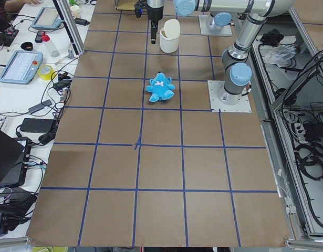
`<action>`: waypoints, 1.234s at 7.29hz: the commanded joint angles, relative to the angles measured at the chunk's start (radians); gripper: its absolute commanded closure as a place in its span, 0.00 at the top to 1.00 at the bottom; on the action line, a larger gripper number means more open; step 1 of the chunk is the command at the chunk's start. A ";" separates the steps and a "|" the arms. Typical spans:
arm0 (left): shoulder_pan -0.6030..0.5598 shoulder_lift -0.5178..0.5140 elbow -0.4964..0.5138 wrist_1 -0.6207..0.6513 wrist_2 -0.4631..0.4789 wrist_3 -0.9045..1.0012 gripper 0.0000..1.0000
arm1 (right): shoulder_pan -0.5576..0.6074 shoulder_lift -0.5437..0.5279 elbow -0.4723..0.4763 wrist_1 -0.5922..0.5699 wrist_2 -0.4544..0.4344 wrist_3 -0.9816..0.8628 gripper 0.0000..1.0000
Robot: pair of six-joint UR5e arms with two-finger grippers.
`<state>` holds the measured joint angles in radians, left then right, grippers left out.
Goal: Open trash can with right arm
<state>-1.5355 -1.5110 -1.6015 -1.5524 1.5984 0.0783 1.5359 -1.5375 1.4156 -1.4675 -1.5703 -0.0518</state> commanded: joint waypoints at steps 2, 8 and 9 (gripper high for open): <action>0.000 0.000 -0.002 0.000 0.000 0.001 1.00 | 0.000 -0.001 0.000 0.012 -0.005 0.004 1.00; 0.000 0.000 0.000 0.000 0.000 0.000 1.00 | 0.000 -0.006 0.034 -0.007 -0.004 0.012 1.00; 0.000 0.000 0.000 0.000 0.000 0.001 1.00 | 0.000 -0.024 0.043 -0.029 -0.002 0.015 1.00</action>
<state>-1.5355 -1.5109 -1.6015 -1.5524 1.5984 0.0789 1.5355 -1.5460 1.4474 -1.4775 -1.5735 -0.0393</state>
